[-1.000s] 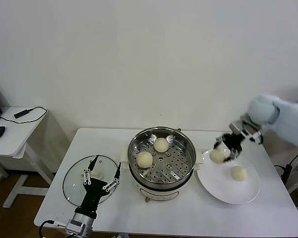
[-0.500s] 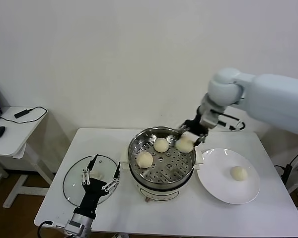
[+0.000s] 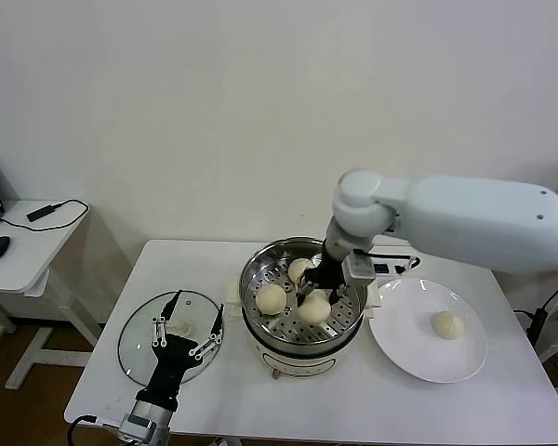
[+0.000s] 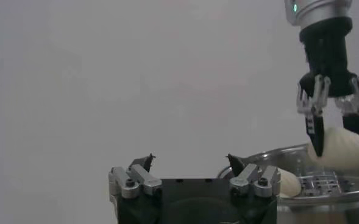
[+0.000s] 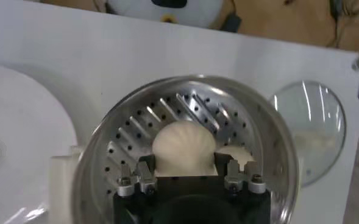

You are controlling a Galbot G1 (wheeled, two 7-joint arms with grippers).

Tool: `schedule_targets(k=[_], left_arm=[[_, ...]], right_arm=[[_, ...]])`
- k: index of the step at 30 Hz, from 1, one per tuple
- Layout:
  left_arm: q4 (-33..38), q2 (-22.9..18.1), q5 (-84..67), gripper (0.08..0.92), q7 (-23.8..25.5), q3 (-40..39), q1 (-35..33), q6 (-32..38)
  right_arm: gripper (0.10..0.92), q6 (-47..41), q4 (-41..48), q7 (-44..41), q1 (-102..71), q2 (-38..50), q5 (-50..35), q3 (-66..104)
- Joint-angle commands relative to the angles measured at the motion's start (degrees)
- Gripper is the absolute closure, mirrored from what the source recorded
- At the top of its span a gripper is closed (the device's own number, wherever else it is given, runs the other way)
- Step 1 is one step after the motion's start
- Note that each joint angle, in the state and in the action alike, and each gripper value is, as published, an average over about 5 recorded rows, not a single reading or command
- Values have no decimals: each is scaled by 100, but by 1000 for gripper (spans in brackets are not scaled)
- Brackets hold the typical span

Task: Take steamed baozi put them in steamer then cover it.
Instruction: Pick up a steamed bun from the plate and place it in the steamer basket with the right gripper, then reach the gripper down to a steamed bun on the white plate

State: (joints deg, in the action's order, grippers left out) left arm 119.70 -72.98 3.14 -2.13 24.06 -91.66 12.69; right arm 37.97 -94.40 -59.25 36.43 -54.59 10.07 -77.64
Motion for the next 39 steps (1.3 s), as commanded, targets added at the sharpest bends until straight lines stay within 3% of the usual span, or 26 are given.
schedule_targets(k=[1,12,19,26,32,39], left_arm=[[-20,9,-13,177,-5,24,-11,26],[-38,-15,-24,177,-20,32,4,46],[-58,-15,-24,177,-40,48,11,49],[-52,-14,-30,177,-50,49,24,41],[-54,-15,-29,177,-38,14,32,60],[-24,-4,-21,177,-41,-60,58,38]], right_arm=[[362,385,69,47,-684,-175,667,180],[332,332,188,31,-829,-233,761,234],[213,195,203,-34,-723,-160,617,359],[203,-804,379,-669,105,354,-1039,575],[203,-2531,1115,-1382,912,1194,-2901,385],[203,-3775,2435,-1552,607,2059,-3524,307]])
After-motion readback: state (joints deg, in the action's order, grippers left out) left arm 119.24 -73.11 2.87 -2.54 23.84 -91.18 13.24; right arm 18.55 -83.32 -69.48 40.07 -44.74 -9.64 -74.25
